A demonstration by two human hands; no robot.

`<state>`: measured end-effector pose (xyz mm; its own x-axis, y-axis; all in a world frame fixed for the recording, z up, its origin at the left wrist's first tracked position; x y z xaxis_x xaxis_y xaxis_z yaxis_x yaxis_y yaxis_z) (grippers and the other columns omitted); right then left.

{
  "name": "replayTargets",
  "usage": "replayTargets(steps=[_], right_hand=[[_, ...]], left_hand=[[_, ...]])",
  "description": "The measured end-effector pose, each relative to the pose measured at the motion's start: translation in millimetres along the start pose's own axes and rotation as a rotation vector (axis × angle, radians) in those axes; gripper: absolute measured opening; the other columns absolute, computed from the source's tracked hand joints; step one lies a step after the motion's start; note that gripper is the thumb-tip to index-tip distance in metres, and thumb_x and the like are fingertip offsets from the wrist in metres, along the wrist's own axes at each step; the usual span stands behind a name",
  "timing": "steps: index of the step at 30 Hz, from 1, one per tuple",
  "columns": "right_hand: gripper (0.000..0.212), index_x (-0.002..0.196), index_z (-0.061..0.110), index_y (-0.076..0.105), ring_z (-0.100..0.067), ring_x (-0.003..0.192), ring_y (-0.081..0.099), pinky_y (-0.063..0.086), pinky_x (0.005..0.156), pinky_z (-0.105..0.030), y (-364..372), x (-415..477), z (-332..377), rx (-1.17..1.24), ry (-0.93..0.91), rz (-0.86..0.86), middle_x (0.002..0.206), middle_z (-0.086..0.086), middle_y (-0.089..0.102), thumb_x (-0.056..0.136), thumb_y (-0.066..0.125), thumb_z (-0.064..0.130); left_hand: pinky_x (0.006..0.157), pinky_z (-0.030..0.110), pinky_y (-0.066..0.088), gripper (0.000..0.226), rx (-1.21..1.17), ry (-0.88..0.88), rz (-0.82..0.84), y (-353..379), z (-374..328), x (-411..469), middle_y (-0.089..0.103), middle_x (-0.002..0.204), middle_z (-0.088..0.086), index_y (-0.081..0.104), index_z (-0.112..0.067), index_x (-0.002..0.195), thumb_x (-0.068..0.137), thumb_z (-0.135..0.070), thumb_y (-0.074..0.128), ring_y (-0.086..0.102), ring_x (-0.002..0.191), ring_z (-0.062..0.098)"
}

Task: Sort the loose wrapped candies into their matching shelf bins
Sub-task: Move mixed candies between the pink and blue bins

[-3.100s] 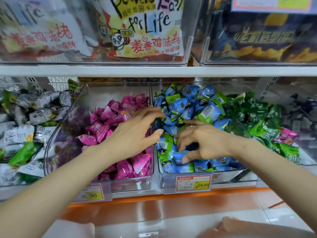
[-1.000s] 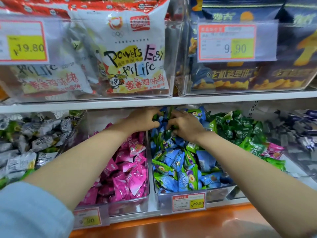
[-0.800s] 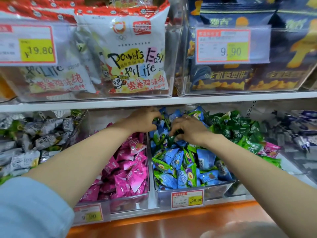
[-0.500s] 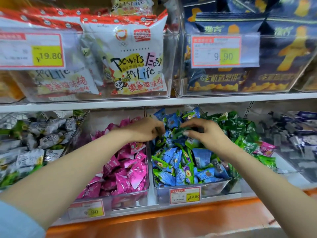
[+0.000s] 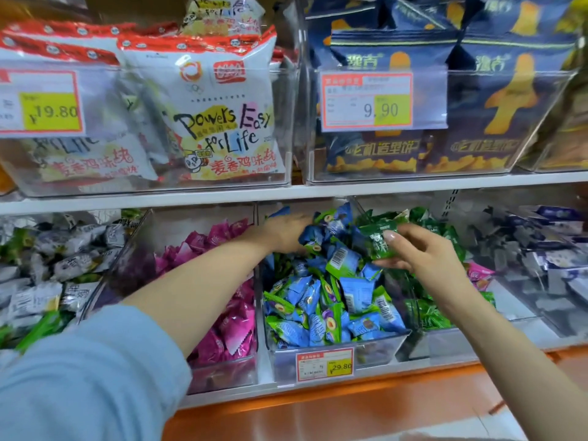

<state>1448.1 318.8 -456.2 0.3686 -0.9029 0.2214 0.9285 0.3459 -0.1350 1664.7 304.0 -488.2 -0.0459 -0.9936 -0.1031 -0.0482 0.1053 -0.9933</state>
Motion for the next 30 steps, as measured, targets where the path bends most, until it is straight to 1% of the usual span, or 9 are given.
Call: replayTargets(steps=[3, 6, 10, 12, 17, 21, 24, 27, 30], right_hand=[[0.018, 0.102, 0.002, 0.056, -0.018, 0.059, 0.069, 0.054, 0.058, -0.016, -1.8, 0.6, -2.7, 0.099, 0.06, 0.003, 0.081, -0.001, 0.055, 0.09, 0.058, 0.014], [0.018, 0.1, 0.007, 0.053, -0.018, 0.063, 0.07, 0.056, 0.061, -0.017, -0.9, 2.6, -2.8, 0.169, 0.106, -0.003, 0.09, 0.0, 0.059, 0.085, 0.062, 0.012], [0.057, 0.136, 0.0, 0.037, -0.023, 0.074, 0.068, 0.058, 0.068, -0.021, 2.1, 5.9, -5.5, 0.148, 0.138, 0.005, 0.099, 0.005, 0.056, 0.086, 0.062, 0.008], [0.063, 0.142, -0.005, 0.029, -0.021, 0.074, 0.066, 0.056, 0.065, -0.021, 1.7, 7.9, -7.1, 0.101, 0.133, -0.003, 0.11, -0.002, 0.055, 0.088, 0.06, 0.006], [0.051, 0.132, -0.003, 0.043, -0.016, 0.069, 0.065, 0.054, 0.059, -0.019, 0.6, 10.7, -6.9, 0.014, 0.09, -0.004, 0.095, 0.001, 0.06, 0.087, 0.062, 0.01], [0.042, 0.125, -0.004, 0.049, -0.011, 0.066, 0.066, 0.056, 0.061, -0.019, -1.5, 15.6, -10.1, -0.014, 0.086, 0.007, 0.1, -0.011, 0.062, 0.086, 0.063, 0.008], [0.018, 0.105, 0.008, 0.06, -0.006, 0.068, 0.066, 0.055, 0.062, -0.017, -0.4, 18.4, -9.3, -0.04, 0.073, 0.055, 0.108, -0.025, 0.062, 0.088, 0.06, 0.004], [0.023, 0.096, 0.023, 0.061, -0.012, 0.078, 0.065, 0.054, 0.062, -0.015, -0.2, 19.2, -8.0, -0.048, 0.062, 0.07, 0.114, -0.031, 0.057, 0.088, 0.059, 0.002], [0.022, 0.102, 0.017, 0.06, -0.016, 0.083, 0.063, 0.055, 0.063, -0.016, -1.1, 21.0, -8.5, -0.042, 0.066, 0.06, 0.112, -0.028, 0.059, 0.086, 0.062, 0.002]], left_hand=[[0.094, 0.027, 0.032, 0.055, 0.062, 0.043, 0.028, -2.7, 6.6, -9.1, 0.043, 0.141, 0.006, 0.039, -0.012, 0.138, 0.09, -0.029, 0.059, 0.043, 0.125, 0.022], [0.098, 0.025, 0.032, 0.041, 0.004, 0.082, 0.143, 0.1, 14.4, -21.1, 0.047, 0.138, 0.003, 0.048, -0.016, 0.133, 0.093, -0.019, 0.054, 0.045, 0.124, 0.02], [0.107, 0.036, 0.034, 0.044, -0.028, 0.133, 0.275, 0.7, 17.3, -32.0, 0.044, 0.142, 0.0, 0.054, -0.027, 0.129, 0.09, -0.006, 0.047, 0.043, 0.127, 0.019], [0.106, 0.041, 0.036, 0.05, -0.066, 0.162, 0.298, -0.2, 15.9, -38.9, 0.043, 0.144, -0.001, 0.057, -0.033, 0.125, 0.085, -0.005, 0.045, 0.046, 0.125, 0.019], [0.113, 0.032, 0.025, 0.053, -0.03, 0.225, 0.336, -2.3, -5.6, -62.4, 0.039, 0.146, -0.01, 0.055, -0.028, 0.129, 0.087, 0.001, 0.04, 0.035, 0.133, 0.009], [0.108, 0.033, 0.035, 0.054, -0.105, 0.261, 0.357, 7.6, -10.6, -78.9, 0.046, 0.141, -0.008, 0.054, -0.023, 0.13, 0.085, 0.005, 0.04, 0.046, 0.126, 0.011], [0.106, 0.028, 0.039, 0.049, -0.275, 0.237, 0.257, -3.1, -7.0, -84.9, 0.058, 0.128, -0.009, 0.061, -0.023, 0.121, 0.086, 0.006, 0.043, 0.053, 0.116, 0.0], [0.098, 0.028, 0.047, 0.04, -0.414, 0.206, 0.129, -15.6, -7.9, -82.9, 0.064, 0.114, -0.011, 0.063, -0.033, 0.106, 0.088, -0.001, 0.049, 0.06, 0.104, -0.001], [0.091, 0.027, 0.043, 0.031, -0.452, 0.232, -0.059, -31.4, -15.6, -68.3, 0.056, 0.113, -0.01, 0.056, -0.045, 0.099, 0.089, -0.016, 0.059, 0.055, 0.103, 0.003]])
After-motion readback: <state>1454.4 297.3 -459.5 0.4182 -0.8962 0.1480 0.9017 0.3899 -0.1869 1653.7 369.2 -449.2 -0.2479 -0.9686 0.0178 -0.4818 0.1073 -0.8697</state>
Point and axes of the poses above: each hand's wrist, its own x-axis towards the middle knuckle, its own y-axis out of the palm, z = x × y, the point moved 7 cm from there along x, towards the middle knuckle
